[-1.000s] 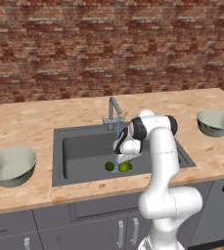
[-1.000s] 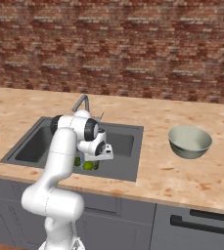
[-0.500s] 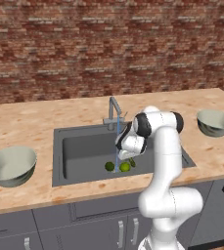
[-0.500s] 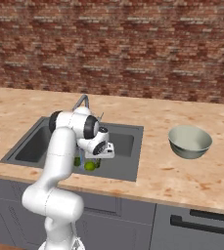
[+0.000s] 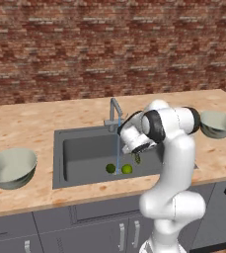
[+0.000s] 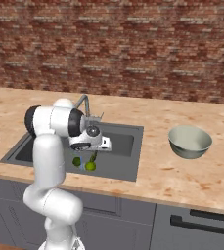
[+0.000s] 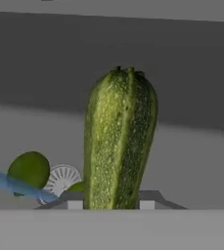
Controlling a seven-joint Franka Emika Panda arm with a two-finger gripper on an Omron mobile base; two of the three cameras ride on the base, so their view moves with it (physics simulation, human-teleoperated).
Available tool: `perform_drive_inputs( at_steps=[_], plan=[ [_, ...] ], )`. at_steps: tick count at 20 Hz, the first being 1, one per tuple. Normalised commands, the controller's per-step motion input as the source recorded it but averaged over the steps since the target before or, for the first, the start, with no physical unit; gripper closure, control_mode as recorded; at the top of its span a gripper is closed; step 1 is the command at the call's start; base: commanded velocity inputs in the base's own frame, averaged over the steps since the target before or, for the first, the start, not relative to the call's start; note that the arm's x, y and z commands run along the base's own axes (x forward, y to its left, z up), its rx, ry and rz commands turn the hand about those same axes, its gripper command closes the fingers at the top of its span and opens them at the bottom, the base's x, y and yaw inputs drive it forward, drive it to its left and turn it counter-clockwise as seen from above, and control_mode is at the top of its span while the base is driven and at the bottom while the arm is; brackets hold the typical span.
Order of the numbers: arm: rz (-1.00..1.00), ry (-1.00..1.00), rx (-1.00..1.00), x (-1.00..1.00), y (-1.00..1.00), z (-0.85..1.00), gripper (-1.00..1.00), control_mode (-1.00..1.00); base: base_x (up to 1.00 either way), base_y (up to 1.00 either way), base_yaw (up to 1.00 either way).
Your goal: Pick the limes from the sink and place them in one bowl. Place the squash in the other bowl. Then turn off the sink faucet.
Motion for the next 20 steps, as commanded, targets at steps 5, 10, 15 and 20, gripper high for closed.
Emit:
perform_drive_inputs(
  at_steps=[5, 10, 15, 20],
  plan=[
    [-0.12, -0.42, 0.00, -0.60, -0.42, 0.89, 1.00, -1.00, 0.00, 0.00, 0.00],
    [-0.07, -0.33, 0.04, -0.38, -0.63, 0.84, 1.00, -1.00, 0.00, 0.00, 0.00],
    [-0.11, -0.15, 0.00, -0.38, -0.50, 0.86, 1.00, -1.00, 0.00, 0.00, 0.00],
    [-0.14, -0.02, 0.00, -0.07, -0.30, 0.93, 1.00, -1.00, 0.00, 0.00, 0.00]
  ],
)
